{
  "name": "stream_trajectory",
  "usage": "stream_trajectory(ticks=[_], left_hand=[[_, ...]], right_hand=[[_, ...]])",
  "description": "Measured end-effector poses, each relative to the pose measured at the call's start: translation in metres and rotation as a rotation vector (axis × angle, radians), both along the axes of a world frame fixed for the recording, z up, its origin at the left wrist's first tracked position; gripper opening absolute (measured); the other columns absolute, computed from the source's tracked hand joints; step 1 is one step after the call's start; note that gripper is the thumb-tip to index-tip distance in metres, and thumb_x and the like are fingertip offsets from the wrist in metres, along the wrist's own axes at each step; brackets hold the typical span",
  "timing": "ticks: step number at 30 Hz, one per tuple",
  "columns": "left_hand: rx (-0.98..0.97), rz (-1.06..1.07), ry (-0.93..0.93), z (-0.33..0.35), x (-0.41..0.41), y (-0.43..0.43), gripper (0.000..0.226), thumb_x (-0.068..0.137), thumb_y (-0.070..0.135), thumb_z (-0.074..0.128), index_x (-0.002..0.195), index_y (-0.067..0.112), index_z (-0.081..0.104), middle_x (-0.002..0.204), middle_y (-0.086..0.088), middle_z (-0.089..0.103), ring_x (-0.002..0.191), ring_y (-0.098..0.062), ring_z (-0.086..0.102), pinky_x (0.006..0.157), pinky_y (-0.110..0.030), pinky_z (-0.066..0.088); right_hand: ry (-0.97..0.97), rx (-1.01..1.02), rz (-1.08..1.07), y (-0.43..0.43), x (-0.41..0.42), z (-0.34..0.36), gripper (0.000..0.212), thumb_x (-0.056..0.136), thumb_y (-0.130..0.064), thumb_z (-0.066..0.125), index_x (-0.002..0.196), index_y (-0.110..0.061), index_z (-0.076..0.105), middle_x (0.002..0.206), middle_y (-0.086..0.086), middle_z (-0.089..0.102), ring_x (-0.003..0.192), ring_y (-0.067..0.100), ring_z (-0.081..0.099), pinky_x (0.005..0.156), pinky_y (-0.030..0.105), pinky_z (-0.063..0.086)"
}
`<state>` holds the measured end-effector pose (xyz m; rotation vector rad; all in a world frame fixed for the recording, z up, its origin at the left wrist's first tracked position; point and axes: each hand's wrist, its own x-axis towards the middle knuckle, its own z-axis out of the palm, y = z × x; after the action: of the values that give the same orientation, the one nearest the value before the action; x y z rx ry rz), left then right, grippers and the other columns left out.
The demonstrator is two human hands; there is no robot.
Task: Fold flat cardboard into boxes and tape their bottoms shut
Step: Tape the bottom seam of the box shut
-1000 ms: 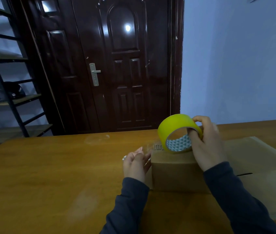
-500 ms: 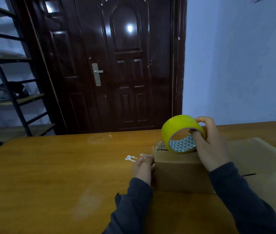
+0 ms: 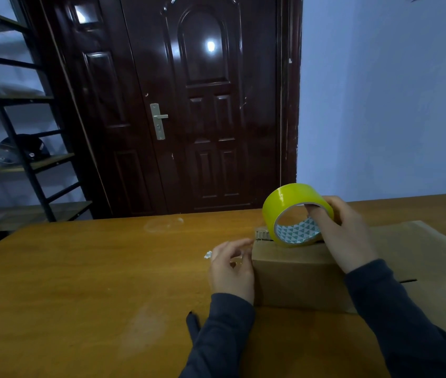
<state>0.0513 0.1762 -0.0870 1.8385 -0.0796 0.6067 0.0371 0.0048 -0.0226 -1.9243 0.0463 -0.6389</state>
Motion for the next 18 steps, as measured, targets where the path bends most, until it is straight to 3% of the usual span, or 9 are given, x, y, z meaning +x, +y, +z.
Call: stream_trajectory(ticks=[2,4,6,8,12,18], left_hand=[[-0.008,0.097,-0.026,0.0,0.0,0.001,0.039,0.08,0.013,0.072,0.105,0.039,0.058,0.106,0.018,0.048,0.091,0.003,0.053,0.074,-0.01,0.046],[0.024,0.169,-0.104,-0.001,0.002,0.001,0.037,0.074,0.012,0.077,0.101,0.032,0.06,0.102,0.014,0.052,0.09,0.001,0.053,0.072,-0.008,0.042],[0.146,0.197,-0.203,-0.003,0.002,0.0,0.028,0.073,0.01,0.078,0.088,0.031,0.067,0.094,0.014,0.058,0.089,-0.005,0.054,0.074,-0.013,0.044],[0.23,0.195,-0.248,-0.004,0.001,-0.001,0.027,0.077,0.009,0.075,0.088,0.033,0.07,0.091,0.019,0.059,0.091,-0.005,0.054,0.078,-0.022,0.048],[0.277,0.119,-0.249,-0.006,-0.001,-0.002,0.04,0.084,0.002,0.063,0.107,0.034,0.069,0.096,0.029,0.053,0.098,0.0,0.051,0.09,-0.036,0.048],[0.373,-0.104,-0.153,-0.009,-0.001,0.001,0.061,0.086,-0.003,0.051,0.135,0.033,0.047,0.115,0.022,0.049,0.116,-0.003,0.045,0.105,-0.03,0.038]], right_hand=[[-0.002,-0.005,0.002,0.001,0.0,-0.001,0.021,0.093,-0.043,0.051,0.099,-0.025,0.058,0.088,-0.004,0.062,0.083,0.01,0.058,0.062,0.024,0.044],[-0.004,0.001,0.001,0.001,0.0,-0.001,0.019,0.093,-0.043,0.051,0.098,-0.025,0.058,0.088,-0.003,0.062,0.083,0.01,0.058,0.063,0.025,0.045],[-0.004,0.004,-0.004,0.001,0.0,-0.001,0.018,0.093,-0.042,0.051,0.098,-0.026,0.057,0.089,-0.003,0.062,0.083,0.01,0.058,0.063,0.024,0.045],[-0.007,0.01,-0.007,0.0,0.0,-0.002,0.017,0.093,-0.042,0.051,0.097,-0.027,0.057,0.088,-0.003,0.062,0.084,0.011,0.059,0.064,0.025,0.046],[-0.005,0.031,-0.008,0.0,0.002,-0.002,0.02,0.092,-0.044,0.051,0.098,-0.026,0.057,0.088,-0.001,0.063,0.084,0.014,0.06,0.068,0.029,0.05],[-0.01,-0.009,-0.003,0.0,0.001,-0.001,0.021,0.091,-0.039,0.056,0.104,-0.023,0.056,0.09,-0.006,0.062,0.084,0.007,0.058,0.061,0.021,0.043]])
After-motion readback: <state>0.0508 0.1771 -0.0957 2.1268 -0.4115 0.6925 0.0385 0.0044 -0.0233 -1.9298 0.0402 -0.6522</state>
